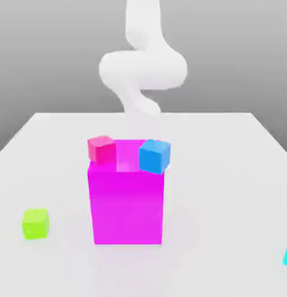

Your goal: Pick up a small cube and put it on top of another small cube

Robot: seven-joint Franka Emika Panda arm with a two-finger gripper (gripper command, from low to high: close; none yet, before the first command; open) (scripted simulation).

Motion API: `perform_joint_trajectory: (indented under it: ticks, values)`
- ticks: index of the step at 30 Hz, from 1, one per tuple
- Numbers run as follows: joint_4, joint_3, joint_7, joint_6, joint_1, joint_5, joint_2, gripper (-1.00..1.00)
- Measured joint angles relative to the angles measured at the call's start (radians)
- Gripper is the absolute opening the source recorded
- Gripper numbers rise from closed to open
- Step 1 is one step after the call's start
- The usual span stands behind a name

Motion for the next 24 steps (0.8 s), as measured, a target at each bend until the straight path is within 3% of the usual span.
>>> perform_joint_trajectory:
  ticks: [15, 24]
  values:
    - [-0.136, -0.4, -0.678, 0.2, 0.127, 0.203, 0.513, 0.0]
    - [-0.229, -0.495, -1.049, 0.325, 0.028, 0.287, 0.815, 0.0]
